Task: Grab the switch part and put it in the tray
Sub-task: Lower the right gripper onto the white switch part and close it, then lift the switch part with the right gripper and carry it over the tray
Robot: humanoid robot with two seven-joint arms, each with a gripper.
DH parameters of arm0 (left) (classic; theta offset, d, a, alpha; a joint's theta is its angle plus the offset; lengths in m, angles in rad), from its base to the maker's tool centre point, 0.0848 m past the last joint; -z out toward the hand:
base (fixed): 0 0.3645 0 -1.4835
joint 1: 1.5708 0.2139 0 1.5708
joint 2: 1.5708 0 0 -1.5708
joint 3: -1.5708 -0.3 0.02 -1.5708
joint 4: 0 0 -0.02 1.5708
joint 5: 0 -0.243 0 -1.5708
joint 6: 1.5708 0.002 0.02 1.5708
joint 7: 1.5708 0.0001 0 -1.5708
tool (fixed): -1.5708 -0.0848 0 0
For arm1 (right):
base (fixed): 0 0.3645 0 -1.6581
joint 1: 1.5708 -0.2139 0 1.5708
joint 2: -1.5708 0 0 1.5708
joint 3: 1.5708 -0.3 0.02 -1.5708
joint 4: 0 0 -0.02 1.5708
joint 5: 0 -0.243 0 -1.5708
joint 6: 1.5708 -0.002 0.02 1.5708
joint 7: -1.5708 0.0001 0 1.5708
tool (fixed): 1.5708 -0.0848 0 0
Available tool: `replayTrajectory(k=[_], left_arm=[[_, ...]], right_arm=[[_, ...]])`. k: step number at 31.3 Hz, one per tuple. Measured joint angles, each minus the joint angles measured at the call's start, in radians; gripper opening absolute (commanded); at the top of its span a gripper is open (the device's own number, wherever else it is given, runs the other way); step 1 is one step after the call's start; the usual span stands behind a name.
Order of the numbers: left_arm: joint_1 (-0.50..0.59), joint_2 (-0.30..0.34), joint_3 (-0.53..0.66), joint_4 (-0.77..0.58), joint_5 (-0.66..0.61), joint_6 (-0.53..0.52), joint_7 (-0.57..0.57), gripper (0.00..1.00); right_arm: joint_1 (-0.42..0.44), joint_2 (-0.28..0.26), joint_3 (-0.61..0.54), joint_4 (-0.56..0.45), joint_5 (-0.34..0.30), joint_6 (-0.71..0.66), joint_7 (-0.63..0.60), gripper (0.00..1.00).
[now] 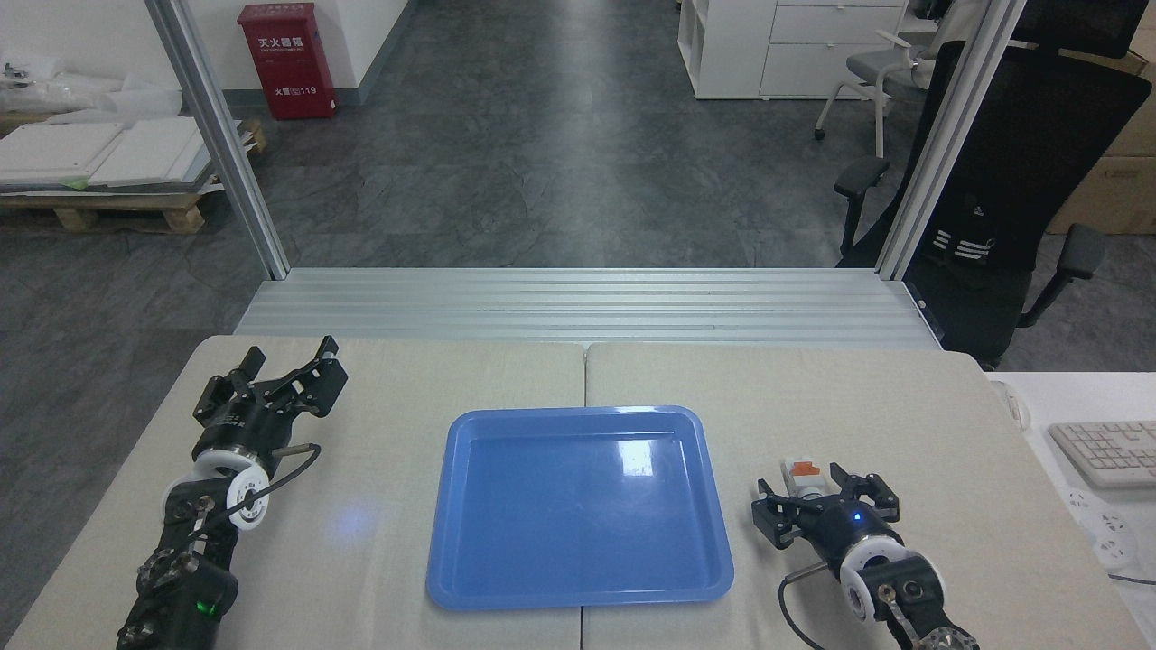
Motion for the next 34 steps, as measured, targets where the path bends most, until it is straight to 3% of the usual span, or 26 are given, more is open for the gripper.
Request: replayTrajectory(k=[8,11,14,19,24,26,34], left_arm=[[0.0,0.0,0.0,0.0,0.0,0.0,0.0,1.0],[0.0,0.0,0.0,0.0,0.0,0.0,0.0,1.0],[0.0,0.0,0.0,0.0,0.0,0.0,0.0,1.0],[0.0,0.0,0.0,0.0,0.0,0.0,0.0,1.0],[0.0,0.0,0.0,0.0,0.0,0.0,0.0,1.0],[0.0,0.0,0.0,0.0,0.0,0.001,0.0,1.0],[0.0,0.0,0.0,0.0,0.0,0.001,0.0,1.0]], right_arm=[[0.0,0.001,-0.003,0.008,0.002,0.018,0.019,0.75],[0.0,0.002,-0.003,0.011,0.004,0.022,0.027,0.61],[-0.001,0.003,-0.001,0.013,0.009,0.027,0.035,0.36],[-0.001,0.014,0.005,0.014,0.017,0.074,0.047,0.18],[-0.001,0.021,0.007,0.014,0.019,0.104,0.049,0.17],[-0.001,0.021,0.003,0.013,0.019,0.111,0.049,0.0],[-0.018,0.013,-0.013,-0.011,0.009,0.137,0.047,0.0]])
